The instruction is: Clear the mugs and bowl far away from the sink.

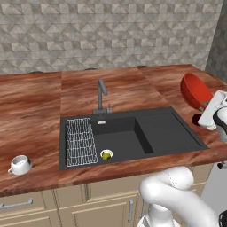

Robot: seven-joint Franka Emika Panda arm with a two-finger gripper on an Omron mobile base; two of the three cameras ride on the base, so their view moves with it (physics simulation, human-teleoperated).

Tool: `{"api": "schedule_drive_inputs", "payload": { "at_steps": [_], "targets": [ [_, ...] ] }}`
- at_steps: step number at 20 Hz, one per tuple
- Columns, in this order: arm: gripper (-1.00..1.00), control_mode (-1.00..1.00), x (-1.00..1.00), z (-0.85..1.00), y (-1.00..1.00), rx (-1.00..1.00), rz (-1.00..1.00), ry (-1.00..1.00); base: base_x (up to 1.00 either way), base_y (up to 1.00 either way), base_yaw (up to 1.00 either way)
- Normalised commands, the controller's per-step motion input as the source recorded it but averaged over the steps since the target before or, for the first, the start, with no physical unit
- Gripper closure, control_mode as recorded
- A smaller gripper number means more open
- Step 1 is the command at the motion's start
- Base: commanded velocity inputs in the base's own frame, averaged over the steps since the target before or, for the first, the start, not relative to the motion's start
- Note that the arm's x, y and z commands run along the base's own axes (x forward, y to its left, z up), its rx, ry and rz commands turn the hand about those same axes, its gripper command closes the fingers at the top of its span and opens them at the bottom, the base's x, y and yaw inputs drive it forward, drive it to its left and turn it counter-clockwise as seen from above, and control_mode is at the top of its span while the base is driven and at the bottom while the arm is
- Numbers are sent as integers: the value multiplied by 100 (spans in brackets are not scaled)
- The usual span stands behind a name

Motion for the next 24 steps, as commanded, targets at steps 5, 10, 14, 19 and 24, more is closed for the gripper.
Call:
{"api": "schedule_drive_inputs", "payload": {
  "at_steps": [5, 10, 14, 19, 24],
  "targets": [
    [100, -100, 2, 28, 99, -22, 0, 0, 0, 0, 0],
    [100, -100, 0, 31, 100, -34, 6, 0, 0, 0, 0],
    [100, -100, 0, 44, 100, -36, 8, 8, 0, 0, 0],
    [100, -100, -6, 19, 100, -34, 11, 15, 0, 0, 0],
    [100, 100, 0, 0, 0, 0, 0, 0, -51, 21, 80]
  ]
}}
